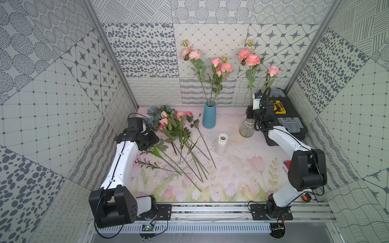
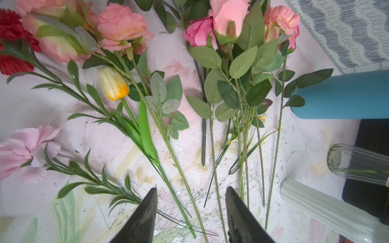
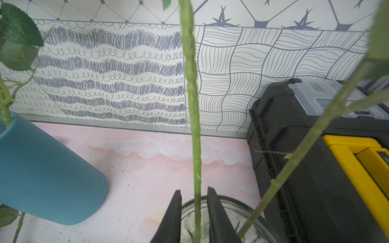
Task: Place the pink flowers into the vase
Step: Place the flower in the vase.
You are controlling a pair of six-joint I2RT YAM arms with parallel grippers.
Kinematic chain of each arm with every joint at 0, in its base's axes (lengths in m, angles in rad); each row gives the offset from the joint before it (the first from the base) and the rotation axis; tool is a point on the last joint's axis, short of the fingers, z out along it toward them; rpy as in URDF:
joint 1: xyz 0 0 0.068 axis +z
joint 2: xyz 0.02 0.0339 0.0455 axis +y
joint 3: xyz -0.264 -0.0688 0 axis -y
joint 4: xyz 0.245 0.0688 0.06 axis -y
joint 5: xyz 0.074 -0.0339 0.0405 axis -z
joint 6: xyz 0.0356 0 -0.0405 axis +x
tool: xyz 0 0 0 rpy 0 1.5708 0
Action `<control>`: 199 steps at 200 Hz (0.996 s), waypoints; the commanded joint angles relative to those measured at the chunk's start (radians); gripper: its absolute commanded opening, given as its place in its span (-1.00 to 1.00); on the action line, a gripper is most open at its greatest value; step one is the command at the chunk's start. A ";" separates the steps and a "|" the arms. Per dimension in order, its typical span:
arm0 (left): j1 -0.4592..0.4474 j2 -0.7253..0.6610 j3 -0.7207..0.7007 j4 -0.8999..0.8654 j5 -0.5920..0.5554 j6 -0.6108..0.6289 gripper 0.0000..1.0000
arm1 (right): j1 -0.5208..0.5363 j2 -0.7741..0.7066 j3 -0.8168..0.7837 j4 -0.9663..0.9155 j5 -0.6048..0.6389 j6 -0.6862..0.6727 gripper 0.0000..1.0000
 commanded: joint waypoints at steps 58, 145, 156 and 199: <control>0.004 -0.003 0.006 0.034 0.014 0.002 0.05 | -0.004 -0.071 -0.004 0.009 0.040 0.032 -0.10; -0.005 -0.003 0.004 0.046 0.019 -0.002 0.04 | 0.059 -0.259 0.014 -0.175 0.257 0.214 0.08; -0.024 -0.010 0.006 0.043 0.001 0.001 0.03 | 0.070 -0.277 0.032 -0.224 0.244 0.241 0.08; -0.225 -0.030 0.073 -0.008 -0.194 -0.029 0.01 | 0.171 -0.326 0.129 -0.483 0.211 0.302 0.08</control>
